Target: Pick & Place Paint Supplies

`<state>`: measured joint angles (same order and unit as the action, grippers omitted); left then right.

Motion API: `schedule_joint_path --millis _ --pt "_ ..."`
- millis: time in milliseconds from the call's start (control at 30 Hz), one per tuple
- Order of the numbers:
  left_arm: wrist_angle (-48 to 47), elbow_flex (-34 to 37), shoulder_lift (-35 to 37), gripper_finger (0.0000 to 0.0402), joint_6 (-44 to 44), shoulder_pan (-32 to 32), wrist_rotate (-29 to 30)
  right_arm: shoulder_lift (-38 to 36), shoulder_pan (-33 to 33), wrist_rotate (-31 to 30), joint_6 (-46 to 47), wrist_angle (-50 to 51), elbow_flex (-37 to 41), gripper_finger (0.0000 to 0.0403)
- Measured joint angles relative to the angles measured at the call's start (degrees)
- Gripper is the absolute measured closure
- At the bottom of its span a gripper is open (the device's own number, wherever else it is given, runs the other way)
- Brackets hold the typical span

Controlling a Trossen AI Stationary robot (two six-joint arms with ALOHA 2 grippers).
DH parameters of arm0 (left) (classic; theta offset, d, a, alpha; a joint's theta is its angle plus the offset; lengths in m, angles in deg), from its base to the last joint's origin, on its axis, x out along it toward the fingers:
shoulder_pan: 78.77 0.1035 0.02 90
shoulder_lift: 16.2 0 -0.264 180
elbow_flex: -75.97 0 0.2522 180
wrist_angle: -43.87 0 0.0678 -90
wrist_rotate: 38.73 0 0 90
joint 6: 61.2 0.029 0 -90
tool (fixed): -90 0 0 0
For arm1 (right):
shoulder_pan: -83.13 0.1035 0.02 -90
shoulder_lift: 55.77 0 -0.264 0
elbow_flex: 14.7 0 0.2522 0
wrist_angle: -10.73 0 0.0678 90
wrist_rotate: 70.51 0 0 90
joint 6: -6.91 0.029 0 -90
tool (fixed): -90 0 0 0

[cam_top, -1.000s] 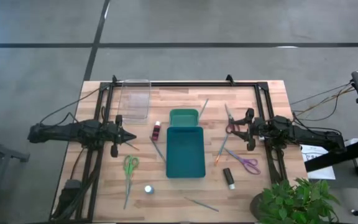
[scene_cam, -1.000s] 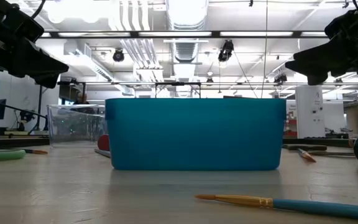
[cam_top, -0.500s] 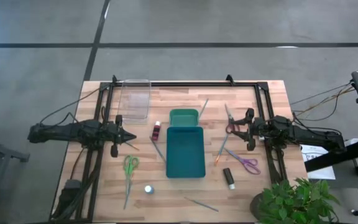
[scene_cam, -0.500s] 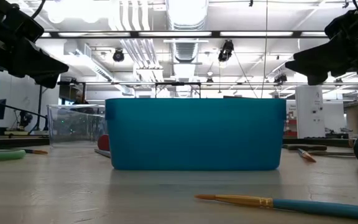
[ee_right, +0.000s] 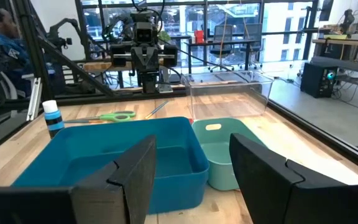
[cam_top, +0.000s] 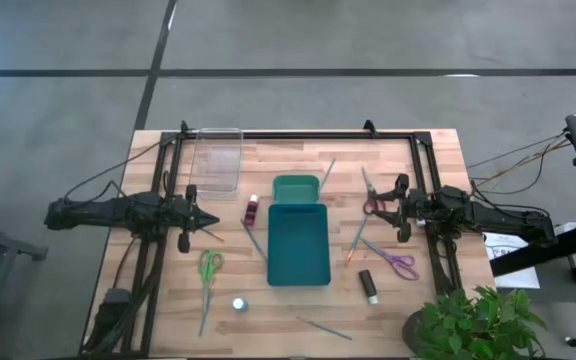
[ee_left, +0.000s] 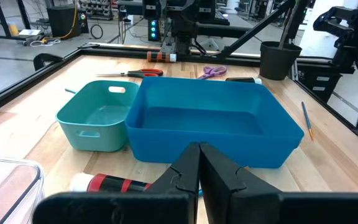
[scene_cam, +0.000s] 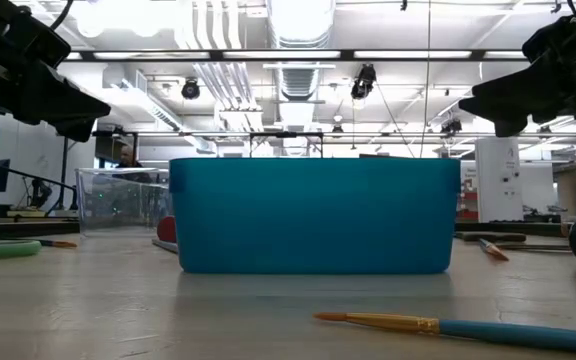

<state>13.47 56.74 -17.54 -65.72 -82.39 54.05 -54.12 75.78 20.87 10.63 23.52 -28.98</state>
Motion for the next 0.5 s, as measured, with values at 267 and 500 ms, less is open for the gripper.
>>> schedule_joint_path --millis 267,500 --pt "0.0 0.0 0.0 0.0382 0.0 0.0 0.0 0.1 0.0 0.1 28.4 -9.0 0.0 0.0203" --pt "0.0 0.0 0.0 0.0382 0.0 0.0 0.0 0.0 0.0 -3.8 47.6 -15.8 0.0 0.0203"
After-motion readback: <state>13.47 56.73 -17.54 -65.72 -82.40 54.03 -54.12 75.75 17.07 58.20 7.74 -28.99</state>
